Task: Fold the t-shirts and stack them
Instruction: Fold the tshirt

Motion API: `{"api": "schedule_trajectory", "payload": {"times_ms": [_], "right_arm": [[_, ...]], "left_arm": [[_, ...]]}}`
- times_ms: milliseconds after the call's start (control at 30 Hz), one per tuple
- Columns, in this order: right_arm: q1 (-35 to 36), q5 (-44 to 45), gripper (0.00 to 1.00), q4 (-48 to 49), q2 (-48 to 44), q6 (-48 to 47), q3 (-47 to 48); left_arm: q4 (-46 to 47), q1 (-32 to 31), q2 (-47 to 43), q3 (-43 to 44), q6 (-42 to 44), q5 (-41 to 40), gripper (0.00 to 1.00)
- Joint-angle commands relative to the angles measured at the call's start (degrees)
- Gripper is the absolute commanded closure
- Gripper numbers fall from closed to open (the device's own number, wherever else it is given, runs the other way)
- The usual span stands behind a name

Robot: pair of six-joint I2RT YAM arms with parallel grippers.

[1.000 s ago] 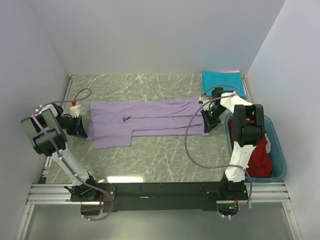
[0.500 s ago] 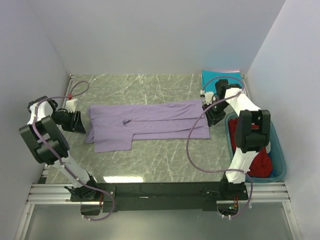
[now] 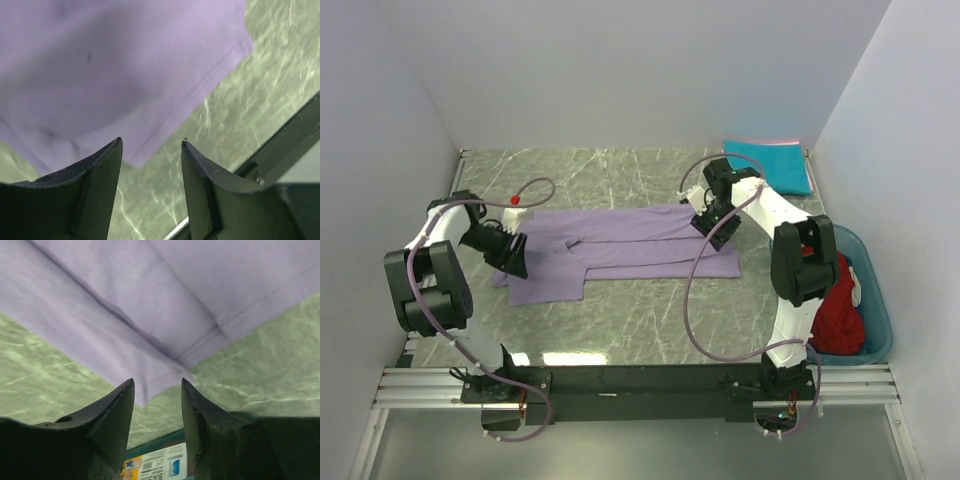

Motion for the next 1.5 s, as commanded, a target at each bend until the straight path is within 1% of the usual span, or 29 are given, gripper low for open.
{"api": "schedule_trajectory", "payload": {"times_ms": [0, 133, 367, 400, 433, 633, 867, 933, 1033, 1067, 1133, 1167, 1200, 1233, 1333, 1367, 1400, 1433, 1467], "right_arm": [[-0.41, 4.4, 0.5, 1.71, 1.99, -3.68, 0.16], [-0.24, 4.93, 0.47, 1.45, 2.87, -6.32, -0.02], [-0.41, 5.01, 0.47, 0.57, 3.49, -10.45, -0.9], [-0.5, 4.93, 0.47, 0.48, 3.49, -10.81, -0.9], [-0.5, 4.93, 0.47, 0.39, 3.75, -11.07, -1.07], [-1.29, 4.84, 0.46, -0.04, 5.24, -12.74, -0.64], [-1.38, 4.49, 0.45, -1.1, 6.56, -13.71, 0.42], [-1.47, 4.66, 0.48, -1.19, 6.91, -13.8, 0.51], [-1.38, 4.93, 0.53, -1.63, 7.7, -13.8, 0.86], [-1.38, 4.93, 0.57, -1.71, 7.88, -13.8, 0.95], [-1.38, 5.01, 0.61, -1.72, 8.14, -13.89, 0.86], [-1.38, 5.02, 0.65, -1.72, 8.23, -13.8, 0.86], [-1.38, 5.02, 0.68, -1.63, 8.23, -13.89, 0.69], [-1.38, 5.02, 0.73, -1.54, 8.23, -13.89, 0.68], [-1.38, 5.01, 0.8, -1.63, 7.88, -13.89, 0.77], [-1.38, 5.02, 0.84, -1.89, 7.79, -13.89, 0.95], [-1.38, 5.02, 0.86, -1.98, 7.45, -13.89, 1.12], [-1.38, 5.02, 0.9, -2.07, 7.27, -13.98, 1.21], [-1.38, 5.02, 0.92, -2.42, 7.0, -14.06, 1.3]], "left_arm": [[5.87, -3.34, 0.01, 4.04, -3.76, 0.91, 0.44], [7.02, -9.4, 4.57, 11.15, -4.83, 0.03, 0.43], [5.8, -15.39, 12.31, 18.81, -1.93, -0.15, 0.4], [5.53, -15.57, 12.93, 19.17, -1.58, -0.58, 0.4], [5.27, -17.14, 14.15, 19.6, -1.14, -0.67, 0.4], [6.41, -17.94, 16.36, 18.3, 0.53, -2.6, 0.4], [6.32, -17.94, 16.8, 16.45, 1.94, -3.75, 0.46], [6.4, -17.94, 16.71, 16.1, 2.03, -3.75, 0.49], [6.4, -17.94, 16.89, 16.0, 2.38, -4.1, 0.5], [6.23, -17.94, 16.98, 16.01, 2.47, -4.1, 0.5], [6.23, -17.94, 17.15, 15.92, 2.65, -4.19, 0.5], [6.4, -17.94, 17.24, 15.92, 2.73, -4.19, 0.5], [6.49, -17.94, 17.24, 15.83, 2.82, -4.19, 0.51], [6.32, -17.94, 17.24, 16.09, 2.91, -4.27, 0.57], [4.74, -17.94, 17.42, 16.88, 3.79, -4.28, 0.71], [4.39, -17.94, 17.16, 16.88, 4.22, -4.28, 0.8], [3.86, -17.86, 16.63, 16.8, 4.49, -4.28, 0.83], [3.42, -17.86, 16.28, 16.71, 4.84, -4.19, 0.89], [3.16, -17.77, 15.93, 16.53, 5.45, -4.1, 0.92]]}}
